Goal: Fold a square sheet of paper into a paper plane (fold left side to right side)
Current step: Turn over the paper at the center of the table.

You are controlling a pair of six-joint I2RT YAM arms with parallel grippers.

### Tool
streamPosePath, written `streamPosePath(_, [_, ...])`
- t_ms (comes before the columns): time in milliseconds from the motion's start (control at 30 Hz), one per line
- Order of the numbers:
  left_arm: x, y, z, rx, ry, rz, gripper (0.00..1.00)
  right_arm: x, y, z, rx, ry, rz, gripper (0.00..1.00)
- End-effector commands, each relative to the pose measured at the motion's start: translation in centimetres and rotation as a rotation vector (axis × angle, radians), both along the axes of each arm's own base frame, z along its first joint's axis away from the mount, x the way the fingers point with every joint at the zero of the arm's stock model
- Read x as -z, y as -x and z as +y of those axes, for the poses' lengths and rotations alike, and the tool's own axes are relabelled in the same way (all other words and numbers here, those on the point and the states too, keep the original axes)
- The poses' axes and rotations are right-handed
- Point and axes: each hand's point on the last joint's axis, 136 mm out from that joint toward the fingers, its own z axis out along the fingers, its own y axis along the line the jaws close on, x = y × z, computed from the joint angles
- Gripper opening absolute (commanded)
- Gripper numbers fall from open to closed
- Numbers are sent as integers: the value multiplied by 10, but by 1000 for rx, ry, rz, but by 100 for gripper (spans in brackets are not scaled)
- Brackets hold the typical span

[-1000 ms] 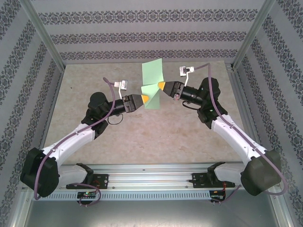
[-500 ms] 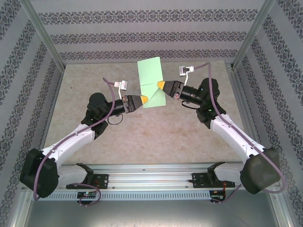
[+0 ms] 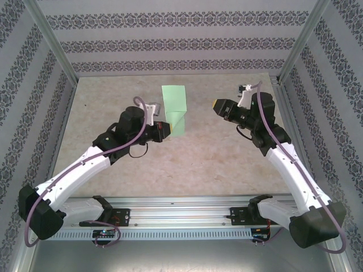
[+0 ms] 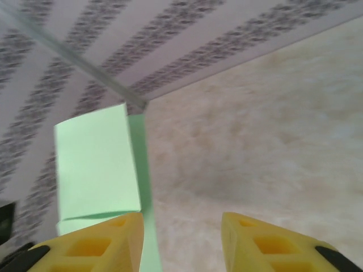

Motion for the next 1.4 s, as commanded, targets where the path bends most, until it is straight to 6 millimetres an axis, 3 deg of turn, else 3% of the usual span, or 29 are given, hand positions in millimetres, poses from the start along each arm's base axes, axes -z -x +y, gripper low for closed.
streamPosePath(0, [74, 11, 60, -137, -612, 88, 0, 59, 14, -61, 220, 296, 187, 42])
streamPosePath(200, [109, 12, 70, -249, -1094, 172, 0, 86, 23, -77, 269, 348, 248, 43])
streamPosePath(367, [133, 4, 56, -277, -1254, 189, 0, 98, 32, -86, 282, 362, 275, 43])
streamPosePath(467, [156, 1, 40, -245, -1251, 230, 2, 103, 38, -92, 291, 370, 290, 44])
streamPosePath(600, [198, 3, 10, -156, -1199, 322, 12, 113, 46, -101, 302, 372, 325, 45])
streamPosePath(667, [209, 5, -8, -104, -1133, 365, 19, 118, 50, -101, 290, 366, 342, 46])
streamPosePath(733, [207, 5, -28, -66, -1034, 382, 32, 124, 53, -99, 272, 361, 360, 47])
streamPosePath(833, [187, -1, -55, -16, -833, 398, 41, 133, 54, -91, 229, 333, 383, 48])
streamPosePath(967, [145, -14, -71, 20, -558, 385, 53, 145, 49, -62, 137, 202, 403, 45])
streamPosePath(1033, [127, -23, -65, 16, -444, 381, 55, 151, 44, -42, 97, 160, 404, 44])
streamPosePath(1100, [114, -33, -45, -23, -355, 379, 59, 156, 38, -17, 53, 137, 395, 43])
streamPosePath(1233, [116, -49, 0, -100, -214, 416, 65, 166, 27, 43, -38, 94, 390, 43])
streamPosePath(1367, [132, -56, 36, -157, -125, 473, 67, 180, 16, 101, -130, 97, 400, 42])
